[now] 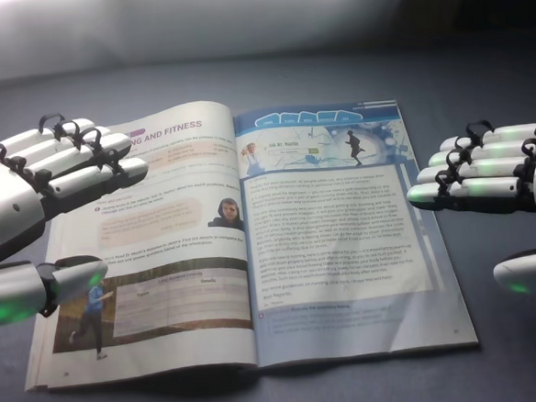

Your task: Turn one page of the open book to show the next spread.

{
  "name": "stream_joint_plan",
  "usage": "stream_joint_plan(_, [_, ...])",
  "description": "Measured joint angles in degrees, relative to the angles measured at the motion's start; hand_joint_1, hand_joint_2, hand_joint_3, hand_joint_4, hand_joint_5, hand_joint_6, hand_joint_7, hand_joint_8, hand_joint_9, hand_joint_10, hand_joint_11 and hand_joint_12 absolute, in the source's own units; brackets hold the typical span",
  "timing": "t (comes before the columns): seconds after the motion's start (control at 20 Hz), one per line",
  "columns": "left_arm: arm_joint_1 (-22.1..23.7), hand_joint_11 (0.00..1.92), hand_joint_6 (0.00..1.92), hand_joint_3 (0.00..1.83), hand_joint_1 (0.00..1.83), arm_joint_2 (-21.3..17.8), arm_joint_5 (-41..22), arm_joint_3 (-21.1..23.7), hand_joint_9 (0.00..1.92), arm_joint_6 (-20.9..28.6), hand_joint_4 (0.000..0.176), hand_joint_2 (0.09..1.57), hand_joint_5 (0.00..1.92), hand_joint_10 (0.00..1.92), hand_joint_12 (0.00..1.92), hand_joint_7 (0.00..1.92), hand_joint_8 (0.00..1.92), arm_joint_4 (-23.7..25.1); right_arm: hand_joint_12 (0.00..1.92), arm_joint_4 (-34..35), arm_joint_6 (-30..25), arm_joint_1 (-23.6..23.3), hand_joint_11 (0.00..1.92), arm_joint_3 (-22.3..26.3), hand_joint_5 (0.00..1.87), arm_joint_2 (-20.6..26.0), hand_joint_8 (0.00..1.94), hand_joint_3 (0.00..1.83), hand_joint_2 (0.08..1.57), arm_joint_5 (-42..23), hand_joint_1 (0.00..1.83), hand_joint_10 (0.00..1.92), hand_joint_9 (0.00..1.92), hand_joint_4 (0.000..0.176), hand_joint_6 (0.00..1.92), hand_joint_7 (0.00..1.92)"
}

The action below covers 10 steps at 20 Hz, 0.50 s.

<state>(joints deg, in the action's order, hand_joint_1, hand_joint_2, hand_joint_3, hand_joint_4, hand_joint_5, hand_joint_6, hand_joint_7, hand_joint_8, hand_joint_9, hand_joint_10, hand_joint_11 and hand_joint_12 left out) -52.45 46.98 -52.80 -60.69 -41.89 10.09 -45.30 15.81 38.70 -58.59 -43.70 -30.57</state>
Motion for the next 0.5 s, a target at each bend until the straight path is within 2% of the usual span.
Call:
stream_joint_plan(0.05, [-0.24,0.0,0.01,0.01,0.08,0.0,-0.13,0.0,0.0,0.0,0.008,1.44,0.06,0.0,0.0,0.0,0.0,-0.07,0.0,0.02,-0.13,0.0,0.0,0.0,0.0,0.0,0.0,0.03,1.38,0.02,0.01,0.0,0.0,0.0,0.0,0.0])
stream_joint_plan(0.1, [-0.48,0.0,0.01,0.01,0.03,0.0,-0.07,0.0,0.0,0.0,0.007,1.44,0.06,0.0,0.0,0.0,0.0,-0.07,0.0,0.0,-0.33,0.0,0.0,0.0,0.02,0.0,0.0,0.02,1.37,0.02,0.02,0.0,0.0,0.0,0.01,0.0])
stream_joint_plan(0.15, [-0.55,0.0,0.02,0.01,0.04,0.0,-0.04,0.0,0.0,0.0,0.0,1.44,0.09,0.0,0.0,0.02,0.0,-0.07,0.0,-0.02,-0.39,0.0,0.0,0.0,0.03,0.0,0.0,0.01,1.36,0.02,0.0,0.0,0.0,0.0,0.01,0.0])
stream_joint_plan(0.25, [-0.57,0.0,0.01,0.0,0.0,-0.11,-0.07,0.0,0.0,-0.02,0.0,1.43,0.08,0.0,0.0,0.0,0.0,-0.2,0.0,-0.5,-0.87,0.0,0.0,0.0,0.02,0.0,0.0,0.01,1.36,0.02,0.0,0.0,0.0,0.0,0.01,0.0])
stream_joint_plan(0.3, [-0.59,0.0,0.0,0.0,0.01,-0.26,-0.07,0.0,0.0,-0.02,0.015,1.43,0.07,0.0,0.0,0.0,0.0,-0.5,0.0,-2.08,-1.77,0.0,0.0,0.0,0.0,-0.04,0.0,0.01,1.36,0.09,0.0,0.0,0.0,0.0,0.0,0.0])
stream_joint_plan(0.35, [-0.59,0.0,0.01,0.0,0.07,-0.48,-0.07,0.02,0.0,-0.09,0.014,1.43,0.08,0.0,0.0,0.0,0.0,-0.63,0.0,-3.45,-2.75,0.0,0.0,-0.13,0.0,-0.33,0.0,0.01,1.36,0.26,0.0,0.0,0.0,0.0,0.0,0.0])
stream_joint_plan(0.4, [-0.7,0.0,0.01,0.0,0.15,-0.79,-0.2,0.15,0.0,-0.33,0.0,1.42,0.1,0.0,0.0,0.0,0.0,-1.25,0.0,-4.83,-3.98,-0.02,0.0,-0.55,0.0,-0.9,0.0,0.0,1.35,0.59,0.0,0.0,0.0,0.0,0.0,0.0])
stream_joint_plan(0.5, [-1.53,0.01,0.01,0.0,0.27,-1.49,-1.14,0.66,0.0,-1.22,0.0,1.41,0.12,0.0,0.0,0.0,0.0,-2.86,0.0,-8.15,-6.91,-0.33,0.0,-1.68,0.07,-2.56,0.0,0.0,1.35,1.46,0.01,0.0,0.0,0.0,0.03,0.0])
